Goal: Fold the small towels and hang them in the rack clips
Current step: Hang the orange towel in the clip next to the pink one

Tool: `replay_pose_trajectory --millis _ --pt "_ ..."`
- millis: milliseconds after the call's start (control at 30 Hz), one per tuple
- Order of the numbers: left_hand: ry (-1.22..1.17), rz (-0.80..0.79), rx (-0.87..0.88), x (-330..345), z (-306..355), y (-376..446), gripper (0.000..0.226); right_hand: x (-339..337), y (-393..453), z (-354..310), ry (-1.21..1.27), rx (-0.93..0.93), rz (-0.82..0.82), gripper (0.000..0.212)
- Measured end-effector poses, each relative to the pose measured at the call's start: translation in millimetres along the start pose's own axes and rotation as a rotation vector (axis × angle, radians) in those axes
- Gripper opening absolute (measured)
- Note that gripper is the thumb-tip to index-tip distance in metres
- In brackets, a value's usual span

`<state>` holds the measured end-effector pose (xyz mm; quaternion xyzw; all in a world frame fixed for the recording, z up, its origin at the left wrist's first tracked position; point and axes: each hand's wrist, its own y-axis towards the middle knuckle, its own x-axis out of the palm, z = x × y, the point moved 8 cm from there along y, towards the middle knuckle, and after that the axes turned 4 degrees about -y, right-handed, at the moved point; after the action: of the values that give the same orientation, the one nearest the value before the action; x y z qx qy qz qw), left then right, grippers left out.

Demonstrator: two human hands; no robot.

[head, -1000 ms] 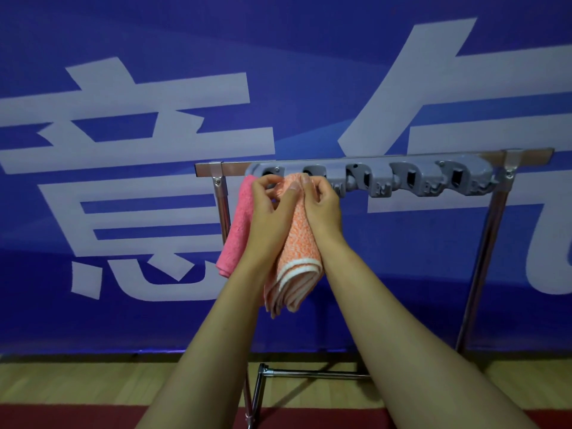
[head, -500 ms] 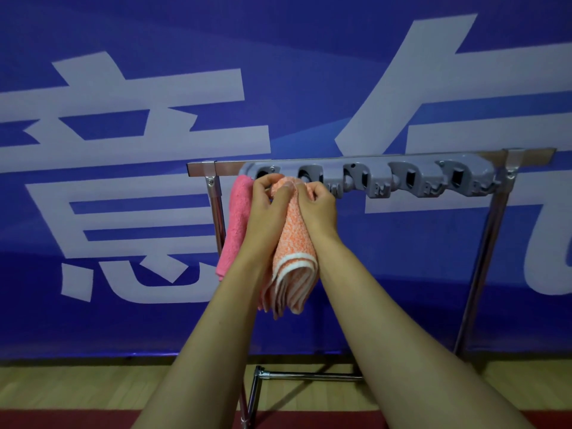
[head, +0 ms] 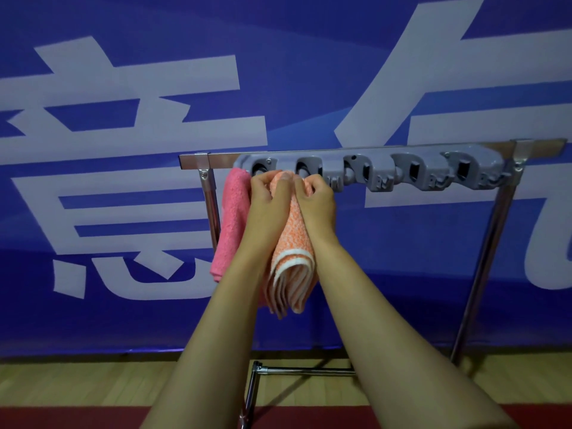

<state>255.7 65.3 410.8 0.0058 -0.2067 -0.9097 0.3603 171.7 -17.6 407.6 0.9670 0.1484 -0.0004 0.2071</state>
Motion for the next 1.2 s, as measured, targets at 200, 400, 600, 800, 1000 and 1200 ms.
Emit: replay_pose_trajectory --millis 200,400,600,800,1000,1200 --pt "0.159 -0.015 0.100 1.1 -4.5 -7.5 0.032 3.9 -17.3 17.2 -0.023 0.005 -0.108 0.027" --pt "0.141 -0.010 0.131 0.0 -6.4 -7.5 0.033 17.1 -26.1 28.3 0.085 0.140 -0.268 0.053" --pt "0.189 0.050 0.229 -3.1 -5.5 -8.9 0.038 13.8 -22.6 40.6 0.081 0.072 -0.349 0.029" --pt "0.161 0.066 0.272 -3.6 -10.8 -12.4 0.039 16.8 -22.9 51.9 0.133 0.127 -0.400 0.035" --pt "0.194 0.070 0.312 -2.2 -9.3 -10.1 0.044 18.0 -27.8 67.6 0.248 0.243 -0.424 0.034" --pt "0.159 -0.014 0.303 -0.6 -13.9 -2.1 0.036 19.7 -49.1 66.2 0.404 0.286 -0.660 0.059"
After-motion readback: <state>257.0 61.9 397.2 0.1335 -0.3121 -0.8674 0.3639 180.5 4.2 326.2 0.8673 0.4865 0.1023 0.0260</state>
